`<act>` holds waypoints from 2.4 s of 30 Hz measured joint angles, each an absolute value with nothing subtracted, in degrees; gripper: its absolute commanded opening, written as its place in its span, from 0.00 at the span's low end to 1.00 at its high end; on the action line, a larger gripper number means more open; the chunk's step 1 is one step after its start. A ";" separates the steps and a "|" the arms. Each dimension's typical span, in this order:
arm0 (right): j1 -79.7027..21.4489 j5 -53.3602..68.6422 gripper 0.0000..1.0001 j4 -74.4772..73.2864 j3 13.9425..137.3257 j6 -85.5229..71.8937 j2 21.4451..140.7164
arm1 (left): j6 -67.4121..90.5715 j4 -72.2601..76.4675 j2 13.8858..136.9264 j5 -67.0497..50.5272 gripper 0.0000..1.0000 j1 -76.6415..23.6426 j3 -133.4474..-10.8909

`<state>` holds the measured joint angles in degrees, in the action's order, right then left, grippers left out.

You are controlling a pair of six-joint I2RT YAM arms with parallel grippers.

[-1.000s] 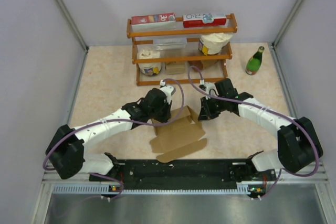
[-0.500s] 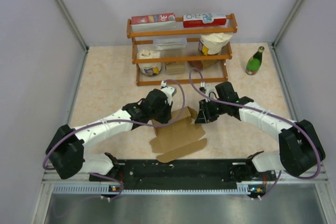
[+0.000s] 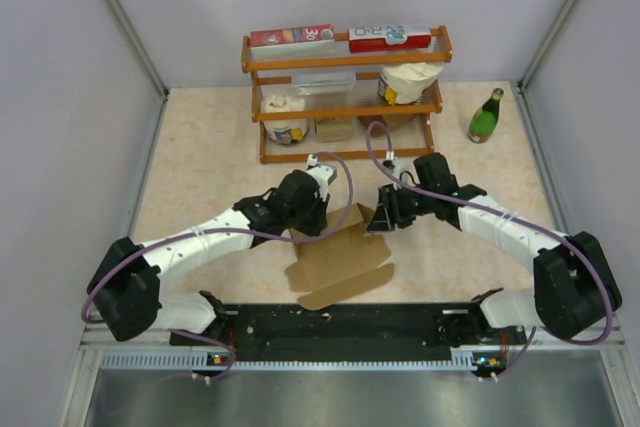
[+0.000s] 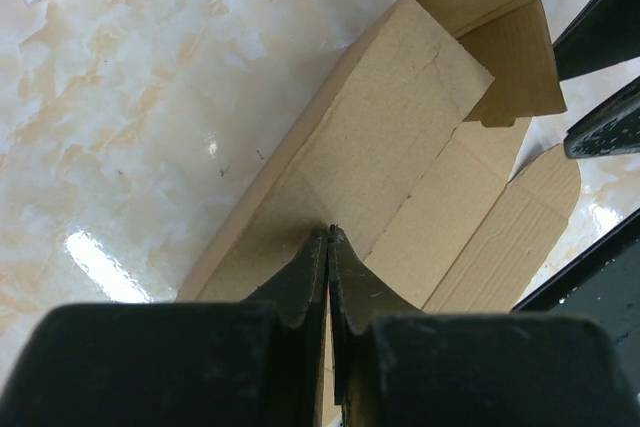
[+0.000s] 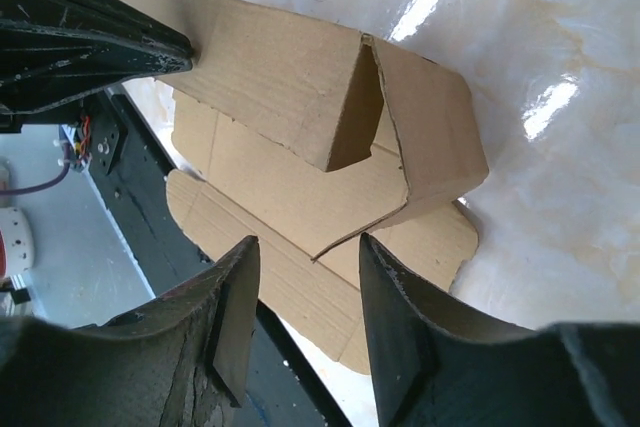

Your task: Fold the paper box

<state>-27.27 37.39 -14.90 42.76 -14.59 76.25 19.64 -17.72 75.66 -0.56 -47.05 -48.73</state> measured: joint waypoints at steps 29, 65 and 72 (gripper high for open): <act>-22.59 24.38 0.10 -10.57 43.97 -20.03 81.82 | 19.90 -17.63 76.47 -0.25 0.04 -48.34 -48.73; -28.08 33.80 0.38 7.33 31.16 -16.56 79.42 | 19.57 -20.25 77.28 0.10 0.05 -48.42 -51.13; -29.10 33.34 0.39 11.33 31.05 -13.72 79.40 | 19.57 -20.67 77.43 0.10 0.05 -48.42 -51.35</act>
